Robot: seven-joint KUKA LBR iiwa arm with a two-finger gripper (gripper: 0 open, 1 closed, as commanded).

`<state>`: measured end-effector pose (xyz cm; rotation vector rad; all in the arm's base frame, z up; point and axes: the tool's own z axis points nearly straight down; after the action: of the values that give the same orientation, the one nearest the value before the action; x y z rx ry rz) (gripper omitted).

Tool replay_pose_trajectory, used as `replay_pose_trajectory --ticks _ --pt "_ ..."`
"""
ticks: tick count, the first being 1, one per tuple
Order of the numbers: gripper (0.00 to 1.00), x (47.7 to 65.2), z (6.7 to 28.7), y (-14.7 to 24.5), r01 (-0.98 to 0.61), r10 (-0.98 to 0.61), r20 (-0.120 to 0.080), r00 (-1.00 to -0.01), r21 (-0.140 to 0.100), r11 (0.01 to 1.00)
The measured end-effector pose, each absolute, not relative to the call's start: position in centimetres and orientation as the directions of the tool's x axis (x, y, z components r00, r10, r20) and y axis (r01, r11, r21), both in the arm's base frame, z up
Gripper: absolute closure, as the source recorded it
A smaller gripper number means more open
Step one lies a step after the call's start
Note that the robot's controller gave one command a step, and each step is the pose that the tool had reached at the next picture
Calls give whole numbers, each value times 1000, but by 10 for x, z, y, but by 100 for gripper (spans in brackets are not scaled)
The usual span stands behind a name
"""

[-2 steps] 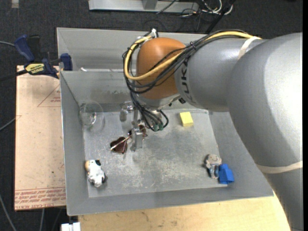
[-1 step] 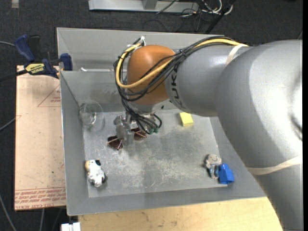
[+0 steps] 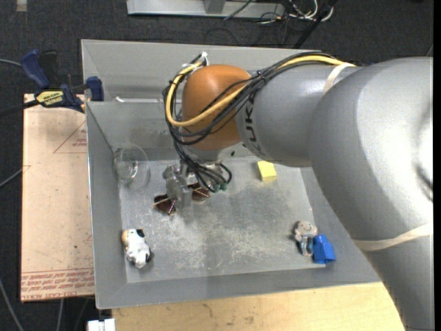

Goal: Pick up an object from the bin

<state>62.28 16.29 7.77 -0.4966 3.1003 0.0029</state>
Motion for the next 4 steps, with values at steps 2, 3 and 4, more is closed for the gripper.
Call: replay_pose_trajectory --ticks 2,3,4 --pt "100 632 190 176 -341 -341 0 -940 1 940" --pt "100 648 252 176 -281 -281 -3 -960 2 960" --pt "100 641 264 208 -322 -322 -16 -947 -1 947"
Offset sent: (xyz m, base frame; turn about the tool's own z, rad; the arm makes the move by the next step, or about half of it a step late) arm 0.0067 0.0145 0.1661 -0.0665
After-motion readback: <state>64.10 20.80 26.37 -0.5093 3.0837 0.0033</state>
